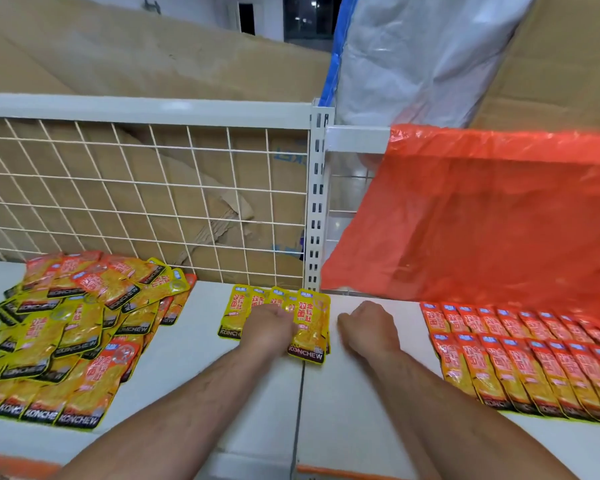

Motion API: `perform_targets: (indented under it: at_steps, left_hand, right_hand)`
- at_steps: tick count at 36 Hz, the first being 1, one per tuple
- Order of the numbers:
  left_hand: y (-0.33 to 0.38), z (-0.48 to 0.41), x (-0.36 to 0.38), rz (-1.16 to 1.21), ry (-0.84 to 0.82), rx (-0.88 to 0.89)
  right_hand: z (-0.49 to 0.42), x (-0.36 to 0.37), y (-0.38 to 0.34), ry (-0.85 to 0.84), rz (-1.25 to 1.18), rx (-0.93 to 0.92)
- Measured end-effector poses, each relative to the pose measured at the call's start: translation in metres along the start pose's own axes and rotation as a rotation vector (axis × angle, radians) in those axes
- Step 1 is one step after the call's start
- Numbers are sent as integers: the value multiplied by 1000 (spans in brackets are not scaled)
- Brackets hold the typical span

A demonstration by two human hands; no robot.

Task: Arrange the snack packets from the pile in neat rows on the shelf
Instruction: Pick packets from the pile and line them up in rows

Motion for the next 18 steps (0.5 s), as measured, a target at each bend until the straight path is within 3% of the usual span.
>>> perform_targets:
  at_steps: [18]
  left_hand:
    - [37, -12, 58, -569, 0, 169]
  right_hand:
    - [1, -42, 38, 101, -123, -18]
Point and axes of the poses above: each hand's wrist, its own z-axis away from the middle knuckle, its own x-axis out of the palm, y = z × x, the point moved 6 cm from there along -z, towards the middle knuckle
